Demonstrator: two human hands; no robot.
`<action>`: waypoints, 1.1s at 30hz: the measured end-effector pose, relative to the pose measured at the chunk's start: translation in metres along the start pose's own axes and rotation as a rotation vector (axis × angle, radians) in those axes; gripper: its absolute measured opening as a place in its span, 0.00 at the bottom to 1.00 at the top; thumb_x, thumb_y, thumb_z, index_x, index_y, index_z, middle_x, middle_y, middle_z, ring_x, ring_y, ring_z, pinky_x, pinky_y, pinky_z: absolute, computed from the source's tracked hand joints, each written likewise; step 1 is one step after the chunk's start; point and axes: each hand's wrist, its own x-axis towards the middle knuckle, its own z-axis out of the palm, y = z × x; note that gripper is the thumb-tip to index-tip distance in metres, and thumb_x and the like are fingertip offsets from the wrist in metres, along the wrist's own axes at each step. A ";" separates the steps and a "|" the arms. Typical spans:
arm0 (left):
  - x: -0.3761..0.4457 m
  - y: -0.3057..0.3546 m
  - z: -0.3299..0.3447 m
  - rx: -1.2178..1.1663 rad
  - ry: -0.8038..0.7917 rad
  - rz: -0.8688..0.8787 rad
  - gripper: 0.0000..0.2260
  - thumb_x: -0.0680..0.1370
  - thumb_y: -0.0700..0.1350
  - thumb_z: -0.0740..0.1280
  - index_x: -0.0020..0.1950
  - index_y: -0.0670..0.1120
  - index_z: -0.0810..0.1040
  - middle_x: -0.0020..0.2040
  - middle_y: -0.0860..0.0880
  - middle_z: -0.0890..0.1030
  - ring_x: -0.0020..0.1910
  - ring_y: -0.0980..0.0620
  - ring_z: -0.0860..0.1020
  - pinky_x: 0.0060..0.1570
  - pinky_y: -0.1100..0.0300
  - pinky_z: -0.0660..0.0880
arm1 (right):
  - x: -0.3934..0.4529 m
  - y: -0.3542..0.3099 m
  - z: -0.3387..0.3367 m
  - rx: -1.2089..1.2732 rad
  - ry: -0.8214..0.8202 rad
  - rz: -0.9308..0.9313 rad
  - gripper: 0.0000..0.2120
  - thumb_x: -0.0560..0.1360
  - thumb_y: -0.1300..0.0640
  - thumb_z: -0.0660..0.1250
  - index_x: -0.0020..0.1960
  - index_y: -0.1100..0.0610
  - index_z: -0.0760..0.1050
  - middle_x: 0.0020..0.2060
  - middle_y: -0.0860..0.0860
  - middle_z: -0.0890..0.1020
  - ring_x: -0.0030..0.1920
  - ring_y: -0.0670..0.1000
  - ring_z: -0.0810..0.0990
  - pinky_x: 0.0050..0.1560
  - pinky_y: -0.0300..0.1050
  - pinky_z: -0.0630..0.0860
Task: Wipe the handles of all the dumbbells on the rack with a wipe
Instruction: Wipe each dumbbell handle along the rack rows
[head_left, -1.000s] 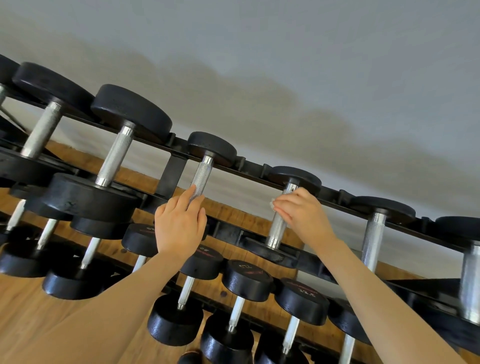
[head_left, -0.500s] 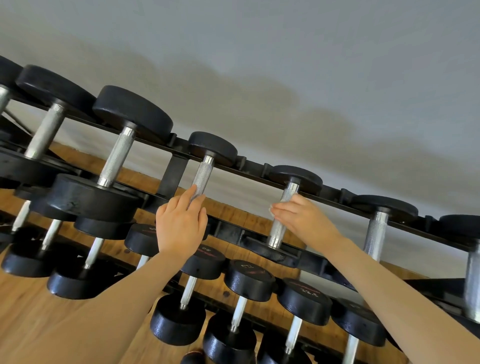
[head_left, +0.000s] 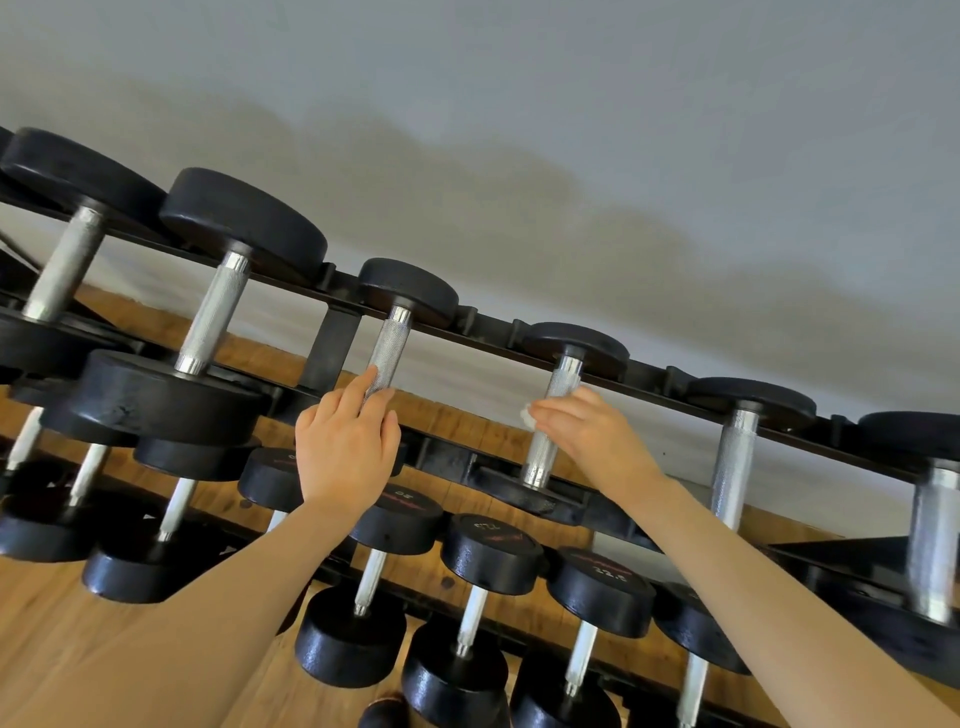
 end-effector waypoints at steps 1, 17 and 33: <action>0.000 0.000 0.000 0.002 -0.003 0.001 0.17 0.79 0.50 0.58 0.60 0.47 0.81 0.67 0.45 0.77 0.57 0.42 0.79 0.54 0.45 0.74 | 0.001 -0.002 -0.002 -0.026 0.027 0.060 0.23 0.60 0.65 0.80 0.54 0.61 0.82 0.51 0.55 0.84 0.46 0.56 0.82 0.47 0.47 0.79; 0.000 0.001 -0.003 0.017 -0.013 0.020 0.21 0.79 0.52 0.54 0.59 0.45 0.82 0.67 0.46 0.77 0.55 0.42 0.79 0.50 0.45 0.74 | -0.014 -0.030 0.018 0.291 0.369 0.584 0.12 0.73 0.60 0.70 0.56 0.57 0.81 0.50 0.53 0.79 0.49 0.49 0.76 0.49 0.40 0.75; 0.000 0.000 -0.001 0.020 -0.022 0.026 0.21 0.79 0.52 0.53 0.59 0.44 0.81 0.67 0.45 0.77 0.56 0.41 0.79 0.50 0.44 0.74 | -0.020 -0.039 0.025 0.465 0.450 0.677 0.11 0.73 0.63 0.70 0.55 0.57 0.82 0.50 0.48 0.77 0.51 0.47 0.77 0.52 0.41 0.78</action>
